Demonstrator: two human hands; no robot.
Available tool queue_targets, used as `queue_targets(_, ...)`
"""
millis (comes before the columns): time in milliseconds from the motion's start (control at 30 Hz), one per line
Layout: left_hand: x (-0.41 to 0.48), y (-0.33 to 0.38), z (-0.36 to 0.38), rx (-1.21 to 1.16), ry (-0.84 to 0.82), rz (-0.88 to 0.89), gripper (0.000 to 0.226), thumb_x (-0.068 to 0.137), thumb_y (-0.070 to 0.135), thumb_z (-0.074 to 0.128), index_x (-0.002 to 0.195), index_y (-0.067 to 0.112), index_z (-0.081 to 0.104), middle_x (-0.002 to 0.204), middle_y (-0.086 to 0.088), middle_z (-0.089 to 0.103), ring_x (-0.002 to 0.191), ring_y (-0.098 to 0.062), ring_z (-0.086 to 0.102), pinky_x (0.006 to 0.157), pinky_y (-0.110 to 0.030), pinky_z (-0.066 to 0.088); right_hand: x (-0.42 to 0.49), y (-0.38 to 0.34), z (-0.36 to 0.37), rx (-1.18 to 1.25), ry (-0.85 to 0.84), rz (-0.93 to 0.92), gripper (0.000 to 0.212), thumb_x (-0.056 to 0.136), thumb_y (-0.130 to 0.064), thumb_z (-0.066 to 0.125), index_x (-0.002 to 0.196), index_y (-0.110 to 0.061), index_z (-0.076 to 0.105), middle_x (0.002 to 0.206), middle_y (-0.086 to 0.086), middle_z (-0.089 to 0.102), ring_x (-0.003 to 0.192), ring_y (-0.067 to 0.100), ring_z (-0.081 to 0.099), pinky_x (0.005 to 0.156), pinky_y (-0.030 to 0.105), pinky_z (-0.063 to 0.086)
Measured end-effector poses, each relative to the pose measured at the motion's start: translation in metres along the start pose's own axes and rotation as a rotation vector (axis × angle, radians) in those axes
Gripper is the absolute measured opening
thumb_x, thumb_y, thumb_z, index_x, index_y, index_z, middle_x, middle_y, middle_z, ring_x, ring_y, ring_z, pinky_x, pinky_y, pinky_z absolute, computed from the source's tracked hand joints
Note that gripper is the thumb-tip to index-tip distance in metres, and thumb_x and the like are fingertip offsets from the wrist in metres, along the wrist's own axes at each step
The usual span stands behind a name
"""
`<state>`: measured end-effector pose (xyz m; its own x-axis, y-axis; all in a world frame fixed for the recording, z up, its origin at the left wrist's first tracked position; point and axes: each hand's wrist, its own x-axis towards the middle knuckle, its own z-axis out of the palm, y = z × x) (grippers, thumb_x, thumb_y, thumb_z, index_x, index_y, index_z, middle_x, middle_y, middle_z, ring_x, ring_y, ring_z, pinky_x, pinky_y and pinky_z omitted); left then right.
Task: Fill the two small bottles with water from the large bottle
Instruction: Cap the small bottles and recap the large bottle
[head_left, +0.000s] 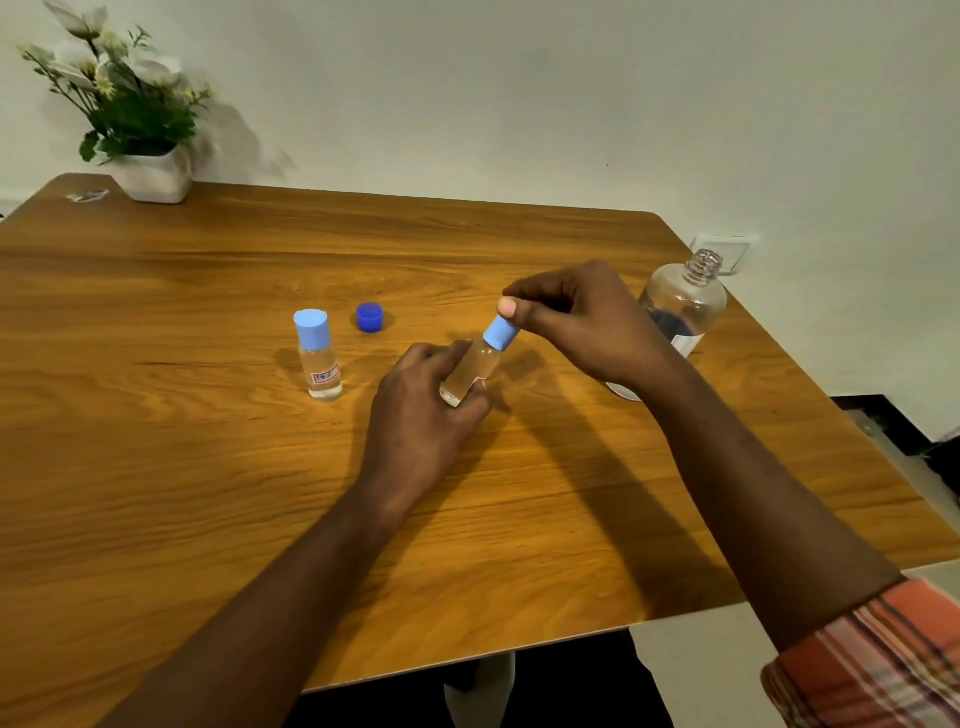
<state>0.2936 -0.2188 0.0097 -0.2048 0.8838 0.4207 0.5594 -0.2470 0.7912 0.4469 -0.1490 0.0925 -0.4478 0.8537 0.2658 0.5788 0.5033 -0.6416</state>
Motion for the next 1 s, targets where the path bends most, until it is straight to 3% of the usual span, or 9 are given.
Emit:
queue_targets(67,0.0,0.0,0.0,0.0,0.006,0.003,0.037,0.075,0.023,0.066,0.113,0.023,0.068,0.091,0.006,0.061,0.081,-0.004,0.056,0.072,-0.021,0.043,0.0,0.001,-0.005,0.07,-0.066,-0.015,0.031,0.087,-0.015,0.069,0.118,-0.013,0.068,0.109,-0.001,0.072,0.095,0.011,0.067,0.086,0.033,0.056)
queue_targets(133,0.0,-0.001,0.0,-0.001,0.009,0.001,0.037,0.077,0.02,0.068,0.114,0.022,0.068,0.093,0.007,0.061,0.081,-0.001,0.055,0.072,-0.015,0.041,-0.001,0.002,-0.008,0.078,-0.139,-0.035,0.034,0.085,-0.003,0.068,0.118,-0.011,0.068,0.11,-0.005,0.07,0.098,0.008,0.066,0.087,0.025,0.055)
queue_targets(267,0.0,-0.001,0.0,0.009,0.004,-0.003,0.038,0.078,0.017,0.069,0.116,0.021,0.067,0.093,0.009,0.06,0.082,0.0,0.055,0.071,-0.007,0.038,-0.001,0.004,-0.006,0.081,-0.132,-0.033,0.026,0.086,-0.009,0.069,0.112,-0.009,0.071,0.107,-0.003,0.071,0.097,0.005,0.066,0.084,0.018,0.053)
queue_targets(367,-0.001,0.0,-0.001,0.007,-0.002,0.005,0.038,0.079,0.018,0.069,0.117,0.021,0.066,0.095,0.007,0.061,0.083,-0.002,0.056,0.072,-0.014,0.041,0.0,0.004,0.001,0.028,-0.078,-0.005,0.021,0.088,-0.028,0.068,0.101,-0.014,0.075,0.095,0.002,0.074,0.086,0.014,0.068,0.078,0.037,0.056)
queue_targets(433,-0.001,0.001,-0.001,0.009,-0.002,0.006,0.037,0.079,0.018,0.069,0.116,0.021,0.067,0.093,0.007,0.061,0.082,-0.002,0.055,0.069,-0.011,0.04,-0.001,0.002,0.002,0.015,-0.037,0.005,0.025,0.088,-0.035,0.067,0.102,-0.016,0.074,0.093,0.002,0.074,0.084,0.018,0.066,0.078,0.044,0.054)
queue_targets(533,0.0,0.001,-0.002,0.005,0.002,0.005,0.037,0.079,0.016,0.07,0.115,0.021,0.067,0.092,0.006,0.061,0.082,-0.001,0.052,0.068,-0.009,0.037,-0.001,0.001,-0.005,0.087,-0.089,-0.019,0.032,0.088,-0.016,0.068,0.12,-0.016,0.067,0.113,-0.004,0.07,0.096,0.009,0.066,0.085,0.031,0.056)
queue_targets(667,0.0,0.001,-0.002,0.001,-0.015,-0.009,0.039,0.08,0.018,0.069,0.119,0.02,0.066,0.097,0.009,0.059,0.085,0.003,0.051,0.071,-0.006,0.037,0.0,0.0,-0.008,0.067,-0.186,-0.036,0.032,0.085,-0.002,0.067,0.116,-0.01,0.068,0.109,-0.009,0.068,0.094,-0.006,0.063,0.08,0.013,0.05)
queue_targets(833,0.001,0.0,-0.003,-0.005,-0.028,-0.014,0.038,0.081,0.018,0.068,0.119,0.021,0.065,0.095,0.01,0.059,0.08,0.001,0.053,0.069,-0.008,0.038,0.0,0.0,-0.004,-0.004,-0.16,-0.061,0.031,0.087,-0.005,0.066,0.117,-0.012,0.068,0.105,-0.011,0.066,0.085,-0.015,0.058,0.076,0.006,0.045)
queue_targets(1000,0.0,0.002,-0.003,-0.045,-0.041,0.002,0.034,0.08,0.017,0.069,0.113,0.024,0.067,0.092,0.008,0.061,0.083,0.003,0.055,0.069,-0.016,0.043,-0.001,0.0,-0.005,0.024,-0.203,-0.06,0.034,0.088,-0.007,0.066,0.121,-0.011,0.065,0.117,-0.005,0.067,0.098,-0.009,0.061,0.084,0.008,0.047)
